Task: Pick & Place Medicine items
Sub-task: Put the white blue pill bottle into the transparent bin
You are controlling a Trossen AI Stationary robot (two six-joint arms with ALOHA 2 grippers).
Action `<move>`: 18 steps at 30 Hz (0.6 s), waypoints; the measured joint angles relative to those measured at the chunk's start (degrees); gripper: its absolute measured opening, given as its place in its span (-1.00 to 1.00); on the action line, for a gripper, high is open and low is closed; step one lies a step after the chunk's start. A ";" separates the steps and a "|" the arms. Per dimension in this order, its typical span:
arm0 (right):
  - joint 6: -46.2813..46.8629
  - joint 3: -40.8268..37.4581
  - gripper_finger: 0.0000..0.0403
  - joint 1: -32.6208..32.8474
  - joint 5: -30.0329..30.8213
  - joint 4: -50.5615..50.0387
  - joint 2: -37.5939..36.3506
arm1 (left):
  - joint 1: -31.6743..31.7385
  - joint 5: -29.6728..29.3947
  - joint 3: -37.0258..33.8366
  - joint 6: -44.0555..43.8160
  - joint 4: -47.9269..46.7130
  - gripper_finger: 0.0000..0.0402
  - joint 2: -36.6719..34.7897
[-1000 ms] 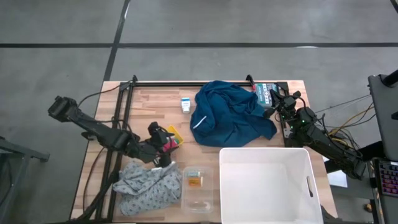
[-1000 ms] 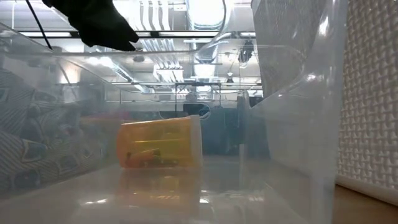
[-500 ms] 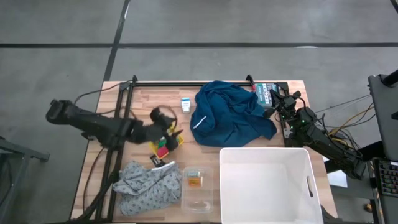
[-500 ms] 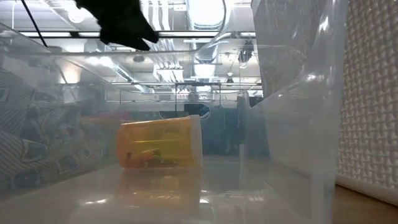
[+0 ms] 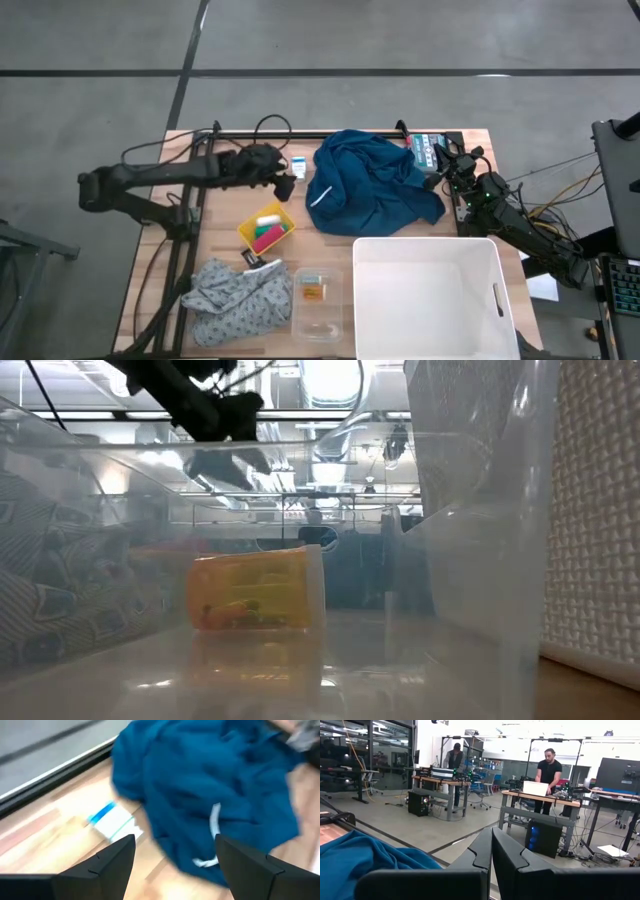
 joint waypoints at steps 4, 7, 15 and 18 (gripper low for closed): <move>0.00 0.00 -0.96 0.00 0.00 0.00 0.00 | 2.37 0.01 3.85 -1.81 -6.94 0.41 3.97; 0.00 0.00 -0.96 0.02 -0.01 0.00 0.00 | 3.33 -0.35 7.51 -3.49 -11.00 0.46 7.32; 0.00 0.00 -0.96 0.00 -0.01 0.00 0.00 | 6.36 -0.21 15.73 -3.89 -14.47 0.57 15.82; 0.00 0.00 -0.96 0.02 -0.01 0.00 0.00 | 7.17 0.00 17.53 -4.81 -15.55 0.57 18.67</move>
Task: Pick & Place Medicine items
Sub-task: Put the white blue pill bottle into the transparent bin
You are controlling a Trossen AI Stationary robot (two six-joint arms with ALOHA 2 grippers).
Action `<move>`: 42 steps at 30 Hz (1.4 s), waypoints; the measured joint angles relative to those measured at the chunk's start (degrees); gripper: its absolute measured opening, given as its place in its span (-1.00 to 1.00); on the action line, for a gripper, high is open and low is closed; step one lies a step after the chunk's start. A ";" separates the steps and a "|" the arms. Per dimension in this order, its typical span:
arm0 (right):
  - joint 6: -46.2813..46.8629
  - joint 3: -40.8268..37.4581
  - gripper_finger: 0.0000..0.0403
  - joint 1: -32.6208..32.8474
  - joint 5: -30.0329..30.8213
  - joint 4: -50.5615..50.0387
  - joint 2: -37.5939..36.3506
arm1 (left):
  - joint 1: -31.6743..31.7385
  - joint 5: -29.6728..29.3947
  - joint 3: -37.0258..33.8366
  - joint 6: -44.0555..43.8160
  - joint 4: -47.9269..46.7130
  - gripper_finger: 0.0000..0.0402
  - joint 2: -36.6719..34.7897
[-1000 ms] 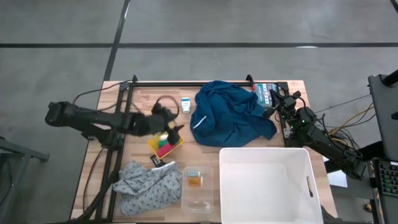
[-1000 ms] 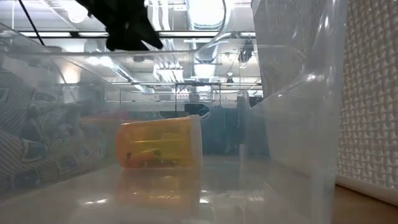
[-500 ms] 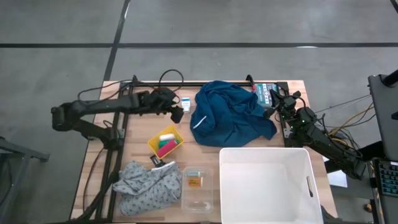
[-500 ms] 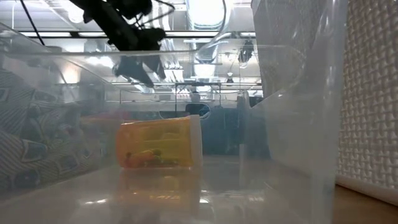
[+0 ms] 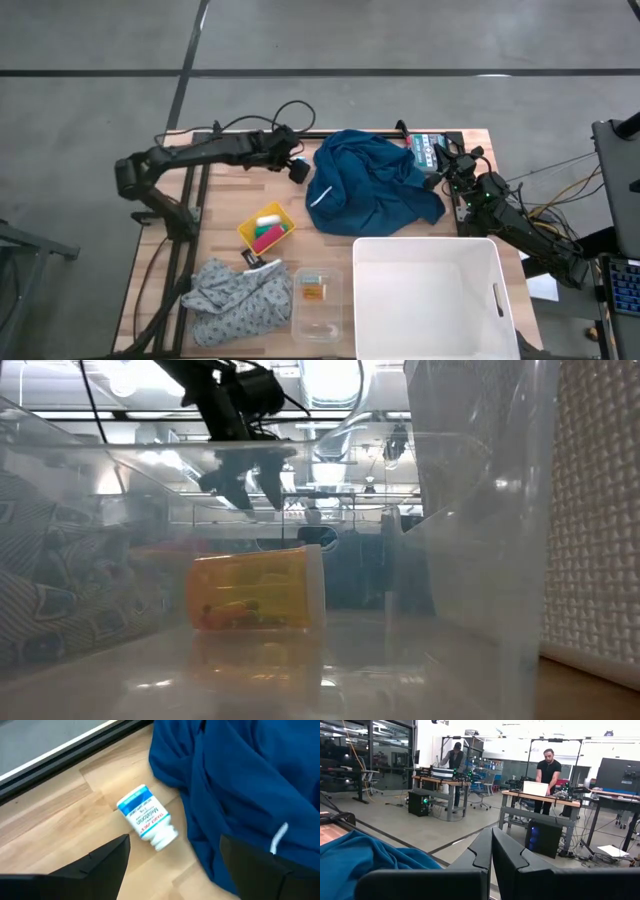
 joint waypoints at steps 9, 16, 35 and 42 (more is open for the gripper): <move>0.00 0.00 -0.96 0.00 0.01 0.00 0.00 | 2.49 3.99 3.96 -1.47 0.00 0.57 7.03; 0.00 0.00 -0.96 -0.02 0.01 0.00 0.00 | 3.63 3.99 4.75 -2.94 -0.02 0.57 10.53; 0.00 0.00 -0.96 0.00 0.02 0.00 0.00 | 3.86 7.21 4.58 -7.21 0.05 0.57 17.66; 0.00 0.00 -0.96 -0.02 0.02 -0.02 0.00 | 3.87 7.51 4.60 -8.50 1.39 0.58 18.43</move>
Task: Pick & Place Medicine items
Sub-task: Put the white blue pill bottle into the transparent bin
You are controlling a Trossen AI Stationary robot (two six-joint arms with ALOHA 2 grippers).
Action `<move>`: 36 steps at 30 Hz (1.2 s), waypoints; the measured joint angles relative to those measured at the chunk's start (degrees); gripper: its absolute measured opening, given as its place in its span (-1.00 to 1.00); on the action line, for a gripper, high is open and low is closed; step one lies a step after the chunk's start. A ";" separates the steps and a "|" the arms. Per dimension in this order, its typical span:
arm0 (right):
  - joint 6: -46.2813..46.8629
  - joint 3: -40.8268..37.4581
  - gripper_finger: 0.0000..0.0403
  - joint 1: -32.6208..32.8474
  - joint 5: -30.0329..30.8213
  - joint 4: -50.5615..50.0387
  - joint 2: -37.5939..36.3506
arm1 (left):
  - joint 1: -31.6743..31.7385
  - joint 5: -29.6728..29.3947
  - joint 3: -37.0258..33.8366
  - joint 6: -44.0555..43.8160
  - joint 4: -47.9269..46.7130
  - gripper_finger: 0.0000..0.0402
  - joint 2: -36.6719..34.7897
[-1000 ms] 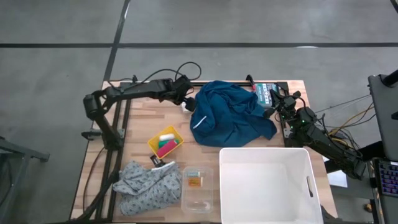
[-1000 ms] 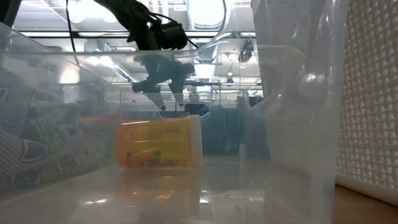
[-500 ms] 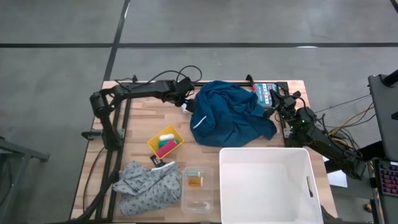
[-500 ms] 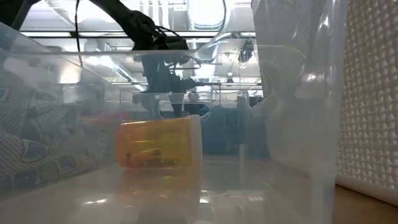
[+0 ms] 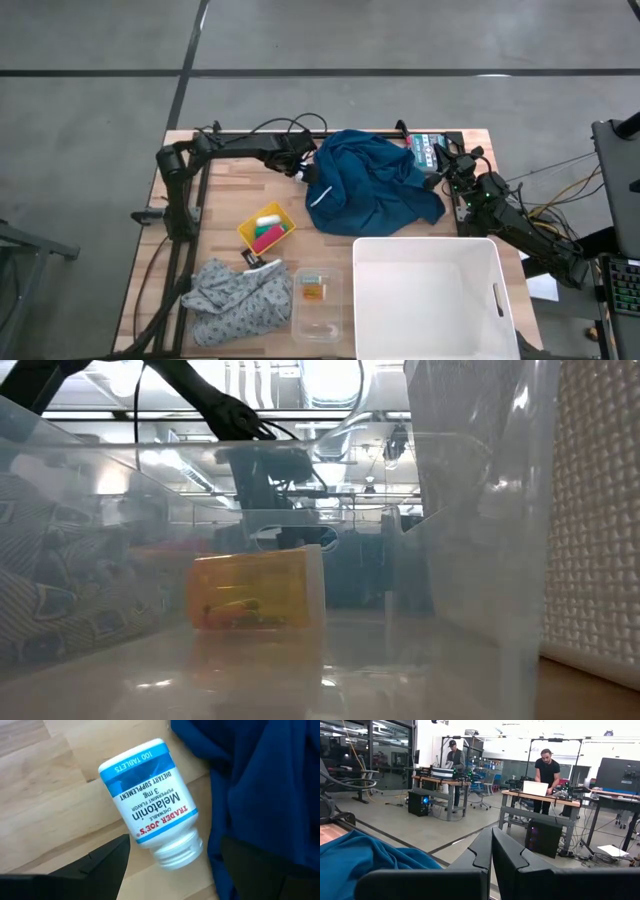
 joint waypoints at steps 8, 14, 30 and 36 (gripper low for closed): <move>0.00 0.00 -0.96 0.01 0.00 0.02 0.00 | 0.00 0.00 -0.18 0.00 0.15 0.56 0.01; 0.00 0.00 -0.96 0.01 -0.01 0.02 0.00 | 0.00 0.00 -0.98 -0.05 -0.29 0.56 0.81; 0.00 0.00 -0.96 0.02 -0.02 0.02 0.00 | 0.00 -0.02 -1.60 -0.46 0.52 0.42 0.90; 0.00 0.00 -0.96 0.02 -0.02 0.02 0.00 | 0.00 -0.02 -1.60 -0.44 0.69 0.27 0.90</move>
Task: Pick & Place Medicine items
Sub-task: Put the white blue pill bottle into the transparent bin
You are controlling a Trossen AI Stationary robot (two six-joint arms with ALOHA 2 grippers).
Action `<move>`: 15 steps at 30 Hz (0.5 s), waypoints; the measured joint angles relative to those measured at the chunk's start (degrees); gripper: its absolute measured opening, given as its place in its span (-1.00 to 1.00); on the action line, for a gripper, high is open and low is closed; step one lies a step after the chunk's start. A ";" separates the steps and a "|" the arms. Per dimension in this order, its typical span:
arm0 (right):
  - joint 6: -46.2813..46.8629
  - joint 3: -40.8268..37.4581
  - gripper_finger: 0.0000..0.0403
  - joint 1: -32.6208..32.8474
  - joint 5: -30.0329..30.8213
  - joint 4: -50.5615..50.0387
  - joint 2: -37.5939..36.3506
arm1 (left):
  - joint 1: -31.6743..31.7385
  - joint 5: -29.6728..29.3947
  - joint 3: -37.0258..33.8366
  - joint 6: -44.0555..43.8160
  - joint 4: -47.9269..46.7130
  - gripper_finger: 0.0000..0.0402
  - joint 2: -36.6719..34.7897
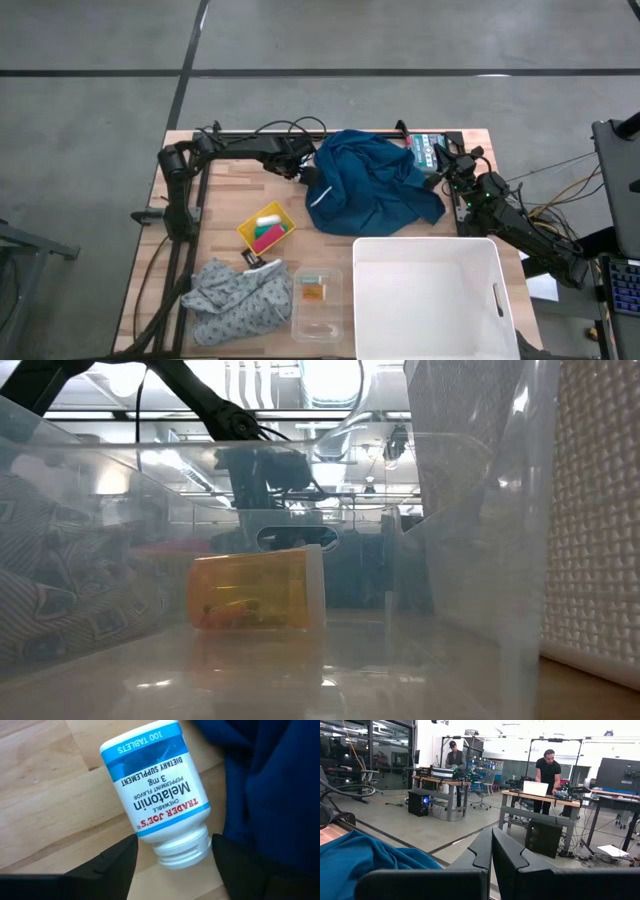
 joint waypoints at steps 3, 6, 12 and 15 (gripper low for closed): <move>0.00 0.00 -0.96 0.00 0.02 0.00 0.00 | 0.00 0.00 0.00 0.02 0.00 0.19 0.00; 0.00 0.00 -0.96 -0.01 0.00 0.00 0.00 | 0.02 -0.02 0.00 0.05 0.13 0.12 0.00; 0.00 0.00 -0.96 -0.02 0.00 0.00 0.00 | 0.02 -0.02 0.00 0.14 0.27 -0.04 -0.02; 0.00 0.00 -0.96 -0.01 0.00 0.00 0.00 | 0.04 -0.02 0.00 0.22 0.32 -0.10 -0.07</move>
